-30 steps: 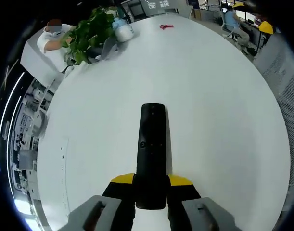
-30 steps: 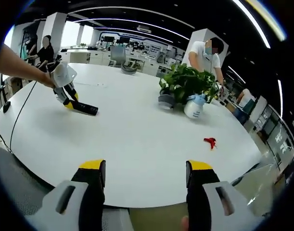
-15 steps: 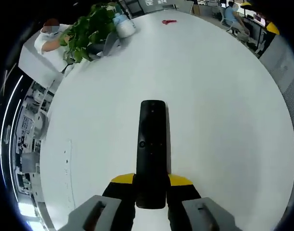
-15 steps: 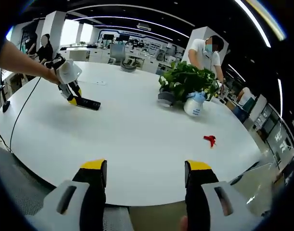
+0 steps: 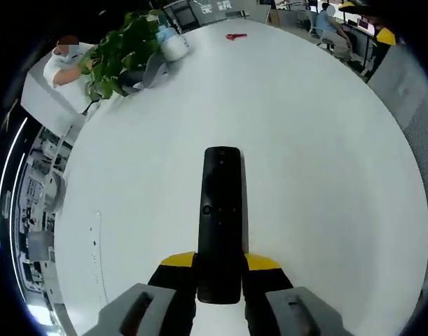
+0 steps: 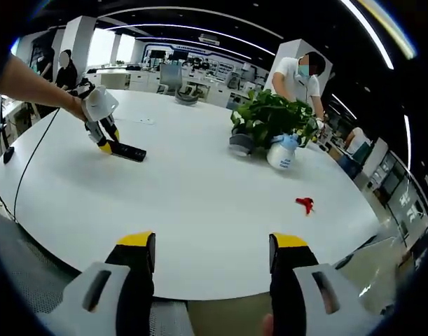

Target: Press the specified remote control buttons in sequence, fully releasing each button before pressing the next.

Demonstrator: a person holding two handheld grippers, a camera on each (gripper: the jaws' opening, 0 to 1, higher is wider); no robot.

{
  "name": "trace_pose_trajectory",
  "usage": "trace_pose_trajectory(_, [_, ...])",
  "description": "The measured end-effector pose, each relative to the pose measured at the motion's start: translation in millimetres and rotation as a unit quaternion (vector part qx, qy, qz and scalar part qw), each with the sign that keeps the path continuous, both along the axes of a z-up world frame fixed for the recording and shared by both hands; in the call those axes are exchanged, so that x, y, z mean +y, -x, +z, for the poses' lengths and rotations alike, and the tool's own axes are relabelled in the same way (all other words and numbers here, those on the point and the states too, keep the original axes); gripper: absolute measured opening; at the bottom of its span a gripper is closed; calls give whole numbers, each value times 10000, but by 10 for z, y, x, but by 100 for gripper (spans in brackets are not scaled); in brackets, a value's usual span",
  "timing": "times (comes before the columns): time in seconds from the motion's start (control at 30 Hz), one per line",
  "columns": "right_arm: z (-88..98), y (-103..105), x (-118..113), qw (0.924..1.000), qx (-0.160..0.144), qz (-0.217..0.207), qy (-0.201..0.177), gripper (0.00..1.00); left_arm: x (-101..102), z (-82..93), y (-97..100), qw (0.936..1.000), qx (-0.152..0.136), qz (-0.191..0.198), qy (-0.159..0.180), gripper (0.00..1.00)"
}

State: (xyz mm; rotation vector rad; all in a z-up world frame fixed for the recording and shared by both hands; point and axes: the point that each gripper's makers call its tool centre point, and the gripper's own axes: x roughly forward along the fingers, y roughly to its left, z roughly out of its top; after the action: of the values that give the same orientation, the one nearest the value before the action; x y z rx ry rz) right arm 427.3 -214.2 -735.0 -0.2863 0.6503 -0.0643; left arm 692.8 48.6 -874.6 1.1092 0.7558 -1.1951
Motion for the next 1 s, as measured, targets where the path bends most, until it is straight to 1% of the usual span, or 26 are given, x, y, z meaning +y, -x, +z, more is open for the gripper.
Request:
trace_pose_trajectory(0.03, [-1, 0, 0, 10000, 1, -1, -2, 68, 1, -1, -3, 10000, 31, 66, -6, 24])
trace_pose_trajectory(0.17, [-4, 0, 3, 10000, 13, 12, 13, 68, -2, -4, 8, 10000, 25, -36, 37, 24])
trace_pose_trajectory(0.27, [-4, -1, 0, 10000, 11, 4, 6, 68, 4, -1, 17, 10000, 27, -15, 68, 24])
trace_pose_trajectory(0.47, [-3, -3, 6, 10000, 8, 18, 1, 68, 12, -2, 2, 9999, 6, 110, 125, 24])
trace_pose_trajectory(0.5, [-2, -3, 6, 10000, 6, 17, 0, 68, 13, 4, -4, 9998, -38, 132, 130, 25])
trace_pose_trajectory(0.53, [-2, -3, 6, 10000, 6, 16, -3, 68, 21, 21, -40, 9995, -147, 254, 145, 28])
trace_pose_trajectory(0.57, [-2, -3, 7, 10000, 3, 16, -13, 68, 31, 27, -56, 9988, -173, 423, 163, 30])
trace_pose_trajectory(0.67, [1, -6, 17, 10000, -11, 37, -36, 68, 46, 29, -33, 9987, -202, 435, 163, 32])
trace_pose_trajectory(0.7, [6, -9, 23, 10000, -26, 55, -45, 67, 47, 34, -11, 9987, -167, 434, 197, 33])
trace_pose_trajectory(0.77, [24, -13, 35, 9999, -72, 79, -74, 66, 65, 36, 41, 9963, 91, 787, 344, 41])
trace_pose_trajectory(0.83, [29, -13, 23, 9999, -90, 51, -91, 65, 76, 67, 64, 9933, 190, 1018, 519, 50])
trace_pose_trajectory(0.87, [30, -12, 20, 9999, -95, 36, -115, 65, 96, 102, 91, 9913, 256, 1144, 604, 52])
trace_pose_trajectory(0.93, [42, -14, 17, 9998, -131, 21, -143, 64, 119, 201, 110, 9881, 178, 1279, 831, 55])
trace_pose_trajectory(0.97, [47, -16, 19, 9998, -146, 22, -149, 64, 136, 239, 148, 9876, 189, 1291, 877, 57])
trace_pose_trajectory(1.0, [49, -17, 25, 9998, -152, 31, -151, 65, 160, 285, 196, 9864, 188, 1337, 933, 60])
